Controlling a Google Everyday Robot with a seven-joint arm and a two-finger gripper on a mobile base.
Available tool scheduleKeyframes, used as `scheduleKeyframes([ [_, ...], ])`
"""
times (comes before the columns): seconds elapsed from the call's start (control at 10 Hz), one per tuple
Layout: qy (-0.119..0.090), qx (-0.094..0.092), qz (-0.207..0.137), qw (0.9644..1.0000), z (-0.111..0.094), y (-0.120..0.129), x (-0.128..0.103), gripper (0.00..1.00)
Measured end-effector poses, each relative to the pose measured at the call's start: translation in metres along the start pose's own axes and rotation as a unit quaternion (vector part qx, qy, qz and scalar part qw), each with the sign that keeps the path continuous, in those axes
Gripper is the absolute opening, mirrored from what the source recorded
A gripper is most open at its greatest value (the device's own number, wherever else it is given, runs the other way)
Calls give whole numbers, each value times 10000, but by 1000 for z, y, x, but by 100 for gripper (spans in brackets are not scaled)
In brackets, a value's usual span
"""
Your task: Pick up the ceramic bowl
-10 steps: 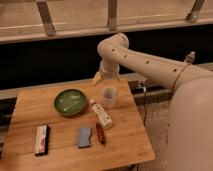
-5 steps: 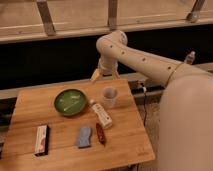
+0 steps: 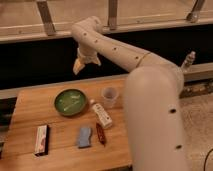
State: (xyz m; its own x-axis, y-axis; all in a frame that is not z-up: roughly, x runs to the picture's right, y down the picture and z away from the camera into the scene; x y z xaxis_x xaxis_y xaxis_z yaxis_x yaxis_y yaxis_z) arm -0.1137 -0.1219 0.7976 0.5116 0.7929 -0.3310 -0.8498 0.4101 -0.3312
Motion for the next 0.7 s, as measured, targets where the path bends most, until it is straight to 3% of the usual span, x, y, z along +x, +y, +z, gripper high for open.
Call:
scheduleKeyframes([
  [0.3, 92, -183, -505, 9985, 19, 32, -9, 80],
  [0.7, 420, -405, -528, 9969, 83, 30, 32, 80],
])
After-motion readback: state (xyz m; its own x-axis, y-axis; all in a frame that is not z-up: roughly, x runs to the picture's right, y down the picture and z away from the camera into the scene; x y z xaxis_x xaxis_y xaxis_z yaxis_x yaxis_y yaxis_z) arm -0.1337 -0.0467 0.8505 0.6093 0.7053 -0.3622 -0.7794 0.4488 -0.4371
